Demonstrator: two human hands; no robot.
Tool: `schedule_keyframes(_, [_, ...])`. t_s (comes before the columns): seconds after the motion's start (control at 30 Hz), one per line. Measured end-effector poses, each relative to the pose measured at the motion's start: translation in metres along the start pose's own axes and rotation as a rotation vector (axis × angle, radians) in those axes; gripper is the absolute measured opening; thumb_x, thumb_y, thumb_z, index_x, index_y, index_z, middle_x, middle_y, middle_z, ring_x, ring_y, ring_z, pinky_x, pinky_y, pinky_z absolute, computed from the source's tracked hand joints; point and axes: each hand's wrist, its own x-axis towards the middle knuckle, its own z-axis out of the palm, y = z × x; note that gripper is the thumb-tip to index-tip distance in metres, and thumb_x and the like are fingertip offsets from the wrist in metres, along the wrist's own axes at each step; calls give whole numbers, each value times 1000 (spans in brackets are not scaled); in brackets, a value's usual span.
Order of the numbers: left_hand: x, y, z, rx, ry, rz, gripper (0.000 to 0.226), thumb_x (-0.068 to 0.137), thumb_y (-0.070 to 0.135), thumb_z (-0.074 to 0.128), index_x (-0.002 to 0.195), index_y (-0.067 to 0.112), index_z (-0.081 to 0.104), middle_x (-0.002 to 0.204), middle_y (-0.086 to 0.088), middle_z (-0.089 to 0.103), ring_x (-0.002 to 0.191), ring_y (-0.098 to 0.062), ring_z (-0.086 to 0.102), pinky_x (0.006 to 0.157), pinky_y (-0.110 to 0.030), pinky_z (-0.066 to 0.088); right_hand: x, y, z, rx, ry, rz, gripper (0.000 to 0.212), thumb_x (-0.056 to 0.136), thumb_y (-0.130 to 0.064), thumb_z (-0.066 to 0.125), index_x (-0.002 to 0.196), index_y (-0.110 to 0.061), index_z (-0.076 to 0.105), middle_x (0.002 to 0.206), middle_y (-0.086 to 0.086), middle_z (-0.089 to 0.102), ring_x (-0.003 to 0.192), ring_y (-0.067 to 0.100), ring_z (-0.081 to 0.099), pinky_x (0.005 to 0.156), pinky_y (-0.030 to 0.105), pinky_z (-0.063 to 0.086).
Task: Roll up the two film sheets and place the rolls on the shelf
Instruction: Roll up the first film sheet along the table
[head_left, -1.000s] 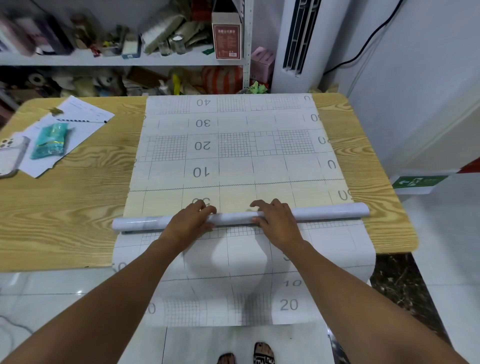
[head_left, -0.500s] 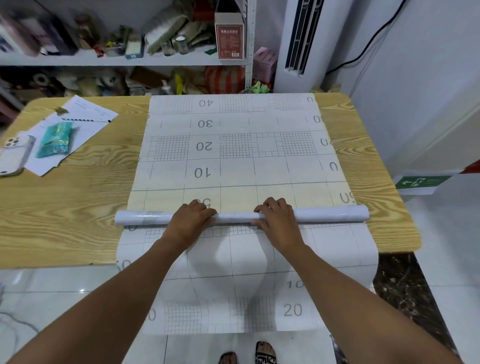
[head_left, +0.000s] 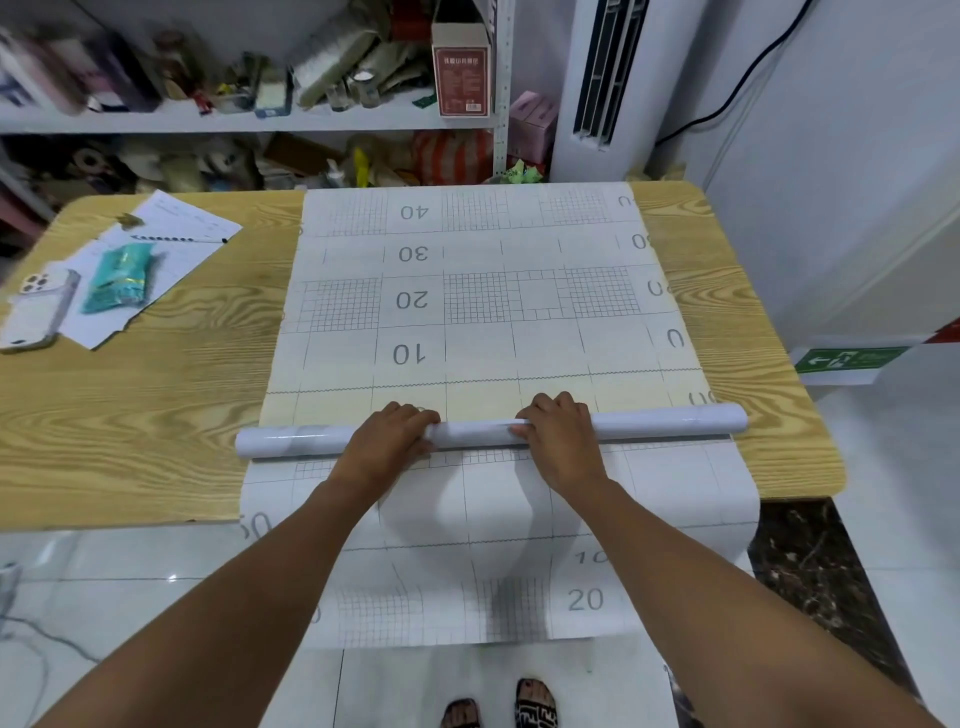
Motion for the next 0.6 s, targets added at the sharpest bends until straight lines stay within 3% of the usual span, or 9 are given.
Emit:
schedule_keyframes(0.1, [-3, -1, 1, -39, -8, -30, 28, 89, 20, 56, 117, 12, 57, 113, -9, 55, 101, -25, 51, 74, -29, 39, -1, 0, 0, 3, -17, 3, 32, 99, -35, 36, 115, -20, 60, 113, -3, 56, 105, 21, 42, 88, 30, 27])
schedule_keyframes(0.27, [-8, -2, 1, -6, 11, -19, 23, 92, 17, 50, 112, 11, 58, 104, -10, 54, 93, -25, 52, 66, -29, 40, -7, -1, -4, 184, 2, 22, 34, 95, -38, 47, 123, -21, 52, 117, -2, 57, 110, 20, 43, 95, 29, 26])
schedule_keyframes(0.4, [-10, -4, -1, 106, 126, 77, 14, 80, 4, 62, 93, 6, 66, 79, -10, 63, 74, -30, 58, 56, -31, 47, -11, -1, -5, 251, 10, 18, 38, 85, -40, 62, 115, -18, 54, 107, -1, 58, 104, 19, 43, 89, 26, 28])
schedule_keyframes(0.47, [-10, -4, -1, 168, 156, 111, 14, 74, 9, 60, 85, 8, 68, 68, -7, 63, 65, -28, 58, 54, -30, 47, -10, -1, -4, 233, 2, -10, 35, 83, -36, 66, 110, -17, 56, 106, -2, 58, 102, 20, 44, 88, 26, 29])
schedule_keyframes(0.6, [-12, -2, -1, 156, 153, 96, 22, 71, 4, 74, 92, 7, 66, 69, -7, 65, 67, -28, 59, 58, -30, 48, -8, 0, -3, 172, 18, -38, 26, 87, -27, 61, 109, -13, 60, 113, 1, 55, 104, 22, 44, 89, 27, 30])
